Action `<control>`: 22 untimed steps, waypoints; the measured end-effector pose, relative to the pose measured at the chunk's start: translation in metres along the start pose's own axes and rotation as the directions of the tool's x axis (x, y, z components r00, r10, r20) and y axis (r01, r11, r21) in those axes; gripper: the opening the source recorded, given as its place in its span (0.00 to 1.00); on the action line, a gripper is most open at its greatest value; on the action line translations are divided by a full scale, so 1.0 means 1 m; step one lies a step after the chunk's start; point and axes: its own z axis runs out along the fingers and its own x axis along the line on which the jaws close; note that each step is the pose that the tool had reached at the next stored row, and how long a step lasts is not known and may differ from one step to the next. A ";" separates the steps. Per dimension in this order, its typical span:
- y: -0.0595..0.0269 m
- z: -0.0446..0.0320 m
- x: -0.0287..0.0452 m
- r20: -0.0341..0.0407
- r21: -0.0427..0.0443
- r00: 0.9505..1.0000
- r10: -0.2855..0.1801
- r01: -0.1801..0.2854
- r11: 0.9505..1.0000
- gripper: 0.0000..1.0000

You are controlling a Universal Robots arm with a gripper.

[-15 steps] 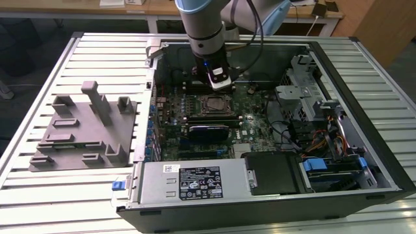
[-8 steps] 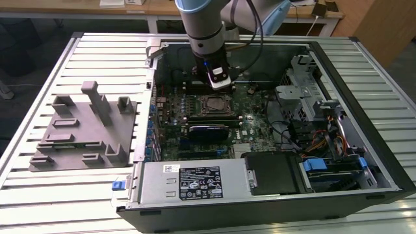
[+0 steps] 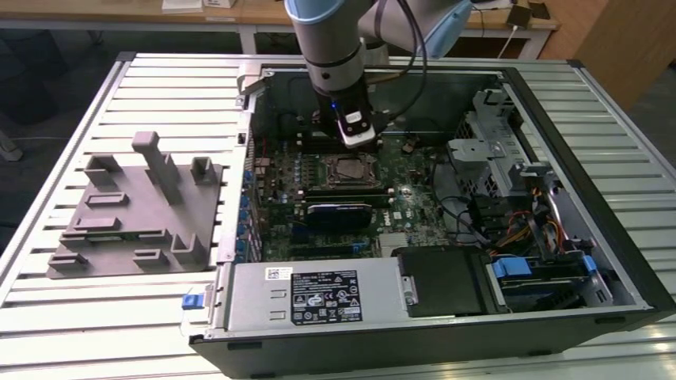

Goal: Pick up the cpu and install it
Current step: 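Install the first cpu locking lever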

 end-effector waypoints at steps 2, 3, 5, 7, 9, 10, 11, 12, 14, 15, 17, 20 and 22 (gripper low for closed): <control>-0.0003 0.0011 0.0002 0.001 0.002 1.000 0.000 0.000 1.000 0.11; -0.0003 0.0019 0.0003 0.001 0.002 1.000 -0.001 0.001 1.000 0.11; -0.0005 0.0028 0.0005 0.001 0.003 1.000 -0.001 0.001 1.000 0.11; -0.0007 0.0029 0.0006 0.001 0.002 1.000 0.000 0.000 1.000 0.11; -0.0007 0.0030 0.0006 -0.002 -0.006 1.000 0.002 -0.002 1.000 0.11; -0.0007 0.0031 0.0006 -0.004 -0.013 1.000 0.003 -0.003 1.000 0.11; -0.0008 0.0030 0.0005 -0.007 -0.020 1.000 0.005 -0.005 1.000 0.11; -0.0008 0.0030 0.0005 -0.008 -0.023 1.000 0.006 -0.006 1.000 0.11; -0.0008 0.0030 0.0005 -0.008 -0.023 1.000 0.006 -0.006 1.000 0.11; -0.0007 0.0027 0.0004 -0.008 -0.023 1.000 0.006 -0.006 1.000 0.11; -0.0004 0.0009 0.0001 -0.008 -0.023 1.000 0.006 -0.006 1.000 0.11; 0.0008 -0.0051 -0.0011 -0.007 -0.023 1.000 0.006 -0.006 1.000 0.11; 0.0018 -0.0100 -0.0020 -0.008 -0.023 1.000 0.006 -0.006 1.000 0.11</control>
